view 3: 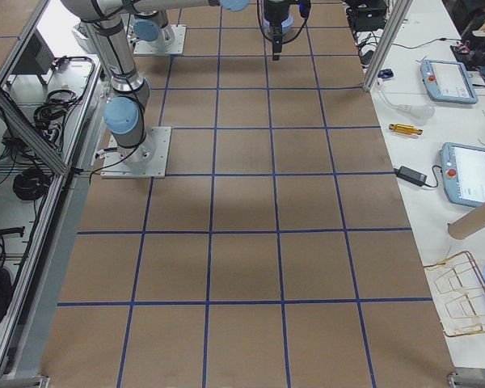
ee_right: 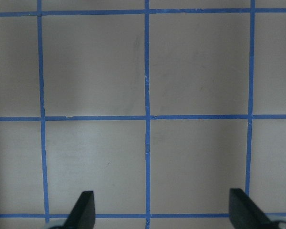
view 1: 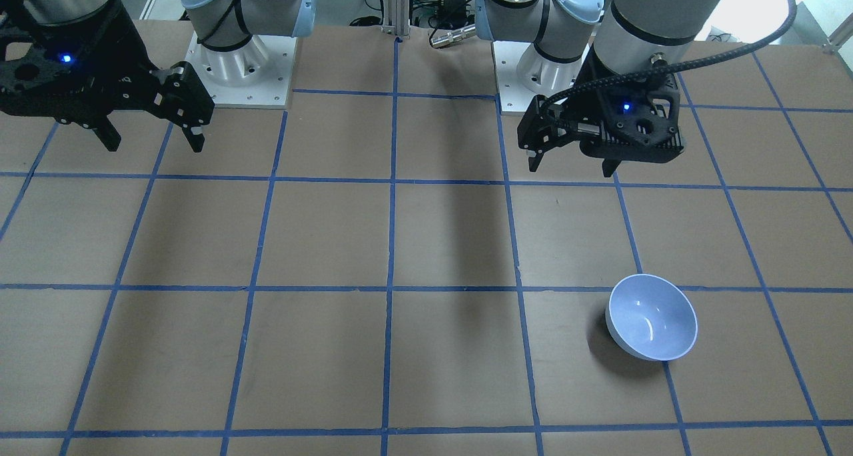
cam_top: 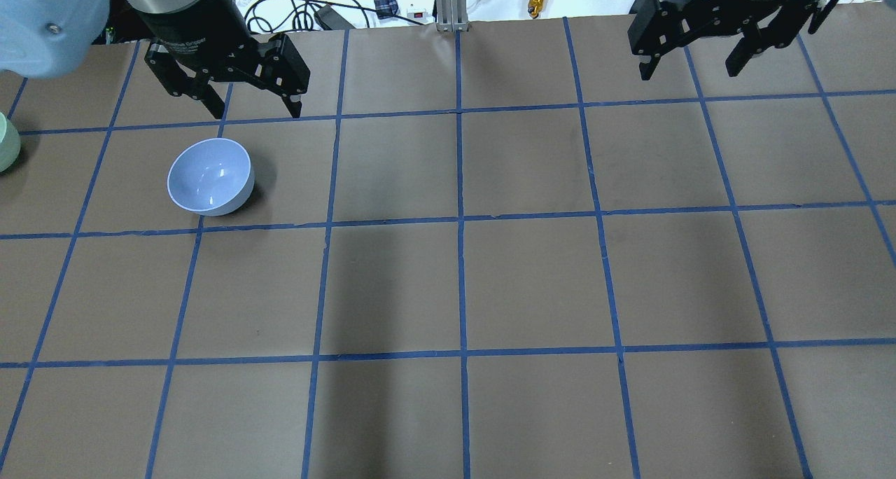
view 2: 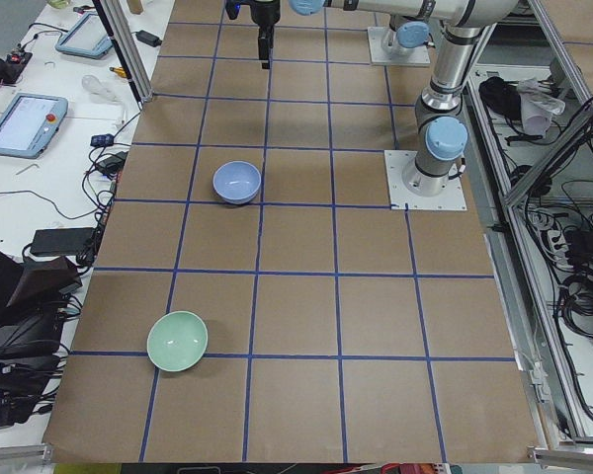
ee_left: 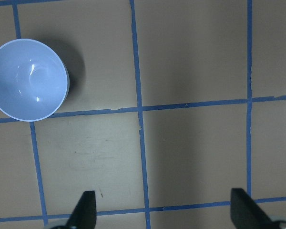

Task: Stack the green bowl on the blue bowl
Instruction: 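Move the left gripper down to the pale green bowl near the table edge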

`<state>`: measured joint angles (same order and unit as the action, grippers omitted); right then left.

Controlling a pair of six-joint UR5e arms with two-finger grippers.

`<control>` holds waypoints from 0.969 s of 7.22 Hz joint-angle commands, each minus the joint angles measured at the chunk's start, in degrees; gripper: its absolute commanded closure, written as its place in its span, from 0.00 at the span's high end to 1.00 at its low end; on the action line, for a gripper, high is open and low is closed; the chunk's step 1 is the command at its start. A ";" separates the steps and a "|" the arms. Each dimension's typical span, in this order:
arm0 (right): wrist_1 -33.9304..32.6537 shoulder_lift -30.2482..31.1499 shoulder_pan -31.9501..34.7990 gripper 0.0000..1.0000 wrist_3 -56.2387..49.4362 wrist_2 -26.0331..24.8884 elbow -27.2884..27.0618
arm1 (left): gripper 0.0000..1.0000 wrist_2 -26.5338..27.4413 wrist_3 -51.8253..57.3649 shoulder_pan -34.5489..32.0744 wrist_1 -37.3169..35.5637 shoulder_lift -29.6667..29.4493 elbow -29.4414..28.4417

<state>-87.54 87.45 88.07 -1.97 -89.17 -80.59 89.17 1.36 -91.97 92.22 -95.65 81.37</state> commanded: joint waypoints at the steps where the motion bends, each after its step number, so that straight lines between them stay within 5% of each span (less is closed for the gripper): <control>1: 0.00 -0.09 0.00 1.00 -0.05 0.05 0.00 | 1.00 0.12 0.57 0.13 -0.38 -0.06 0.10; 4: 0.00 0.00 0.00 1.00 -0.05 -0.04 0.00 | 1.00 0.47 8.52 1.96 -0.29 -0.06 -0.24; 7: 0.00 -0.09 0.00 1.00 -0.05 -0.04 0.00 | 1.00 0.29 27.56 12.57 2.15 0.46 -0.68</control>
<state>-87.54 87.40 88.07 -1.98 -89.19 -80.60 89.24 20.07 -83.78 93.06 -95.35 80.99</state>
